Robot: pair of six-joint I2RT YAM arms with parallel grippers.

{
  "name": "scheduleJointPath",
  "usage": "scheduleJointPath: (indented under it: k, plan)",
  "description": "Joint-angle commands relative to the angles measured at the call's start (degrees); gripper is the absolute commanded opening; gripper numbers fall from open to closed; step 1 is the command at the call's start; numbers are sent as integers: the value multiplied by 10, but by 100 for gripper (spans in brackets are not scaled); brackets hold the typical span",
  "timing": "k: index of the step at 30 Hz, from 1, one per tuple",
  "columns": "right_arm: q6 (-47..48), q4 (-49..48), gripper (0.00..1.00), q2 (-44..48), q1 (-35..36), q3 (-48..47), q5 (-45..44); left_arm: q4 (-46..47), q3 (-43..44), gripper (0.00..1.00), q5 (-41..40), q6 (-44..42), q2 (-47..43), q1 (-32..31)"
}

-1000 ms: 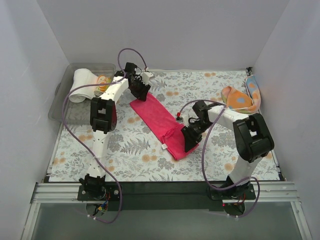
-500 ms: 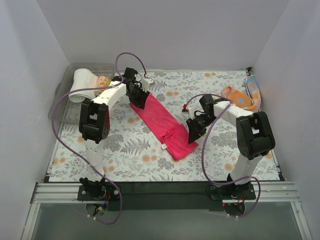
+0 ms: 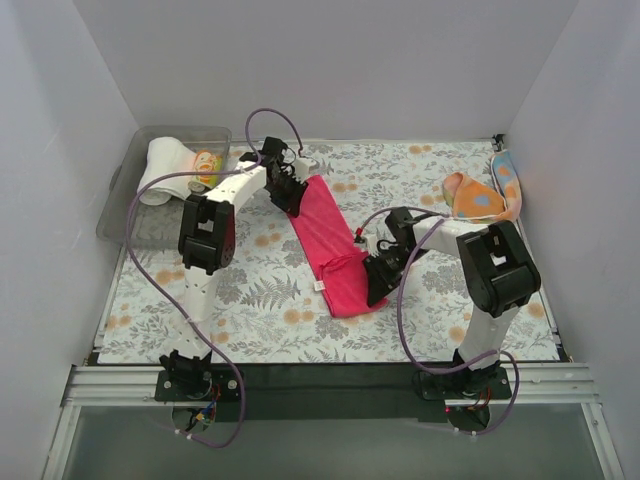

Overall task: Roll the towels
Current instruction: Fold the towel, then roll the towel

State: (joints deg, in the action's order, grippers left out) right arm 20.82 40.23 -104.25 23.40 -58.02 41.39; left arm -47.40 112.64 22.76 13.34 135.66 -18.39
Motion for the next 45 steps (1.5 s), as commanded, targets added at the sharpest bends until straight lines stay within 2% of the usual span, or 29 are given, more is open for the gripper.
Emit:
scheduleJointPath:
  k: [1,5,7,9,10,12,13,14,16,18,19,20,21,25,27,30,35,38,45]
  plan:
    - [-3,-10,30,9,46,23,48,32,48,18,-3,-19,65,-2]
    - [-8,-4,40,24,87,-2,91,53,102,31,10,-23,73,-1]
    - [-17,-1,41,40,83,-23,96,79,83,46,18,-18,19,-1]
    - [-27,8,42,58,65,-50,110,126,30,63,25,-14,-36,-1]
    - [-31,11,42,64,55,-58,114,140,5,73,29,-14,-94,0]
    - [-37,13,42,77,27,-79,120,172,-43,79,53,-20,-159,3]
    - [-40,10,42,77,18,-87,116,183,-111,80,55,-21,-189,4]
    - [-41,7,42,68,7,-96,113,192,-142,80,63,-26,-251,5]
    - [-48,1,42,46,1,-132,95,193,-238,79,83,-41,-306,5]
    - [-52,-1,41,7,-4,-156,100,183,-289,74,102,-64,-377,4]
    - [-54,-5,40,-3,-5,-175,98,174,-311,71,138,-87,-399,2]
    - [-60,-15,40,-23,-2,-185,98,173,-367,65,142,-120,-423,-7]
    - [-64,-23,39,-34,0,-191,96,173,-392,63,137,-131,-470,-17]
    - [-80,-51,39,-86,11,-222,85,174,-512,56,73,-244,-552,-102]
    - [-94,-64,38,-116,17,-240,77,179,-557,48,32,-283,-566,-155]
    - [-101,-75,38,-148,23,-245,61,199,-590,43,-10,-304,-573,-214]
    - [-97,-87,36,-169,30,-224,36,251,-625,37,-61,-309,-530,-305]
    - [-93,-88,36,-167,31,-210,23,278,-639,34,-77,-303,-500,-326]
    - [-88,-90,35,-156,31,-181,10,313,-654,35,-86,-306,-451,-343]
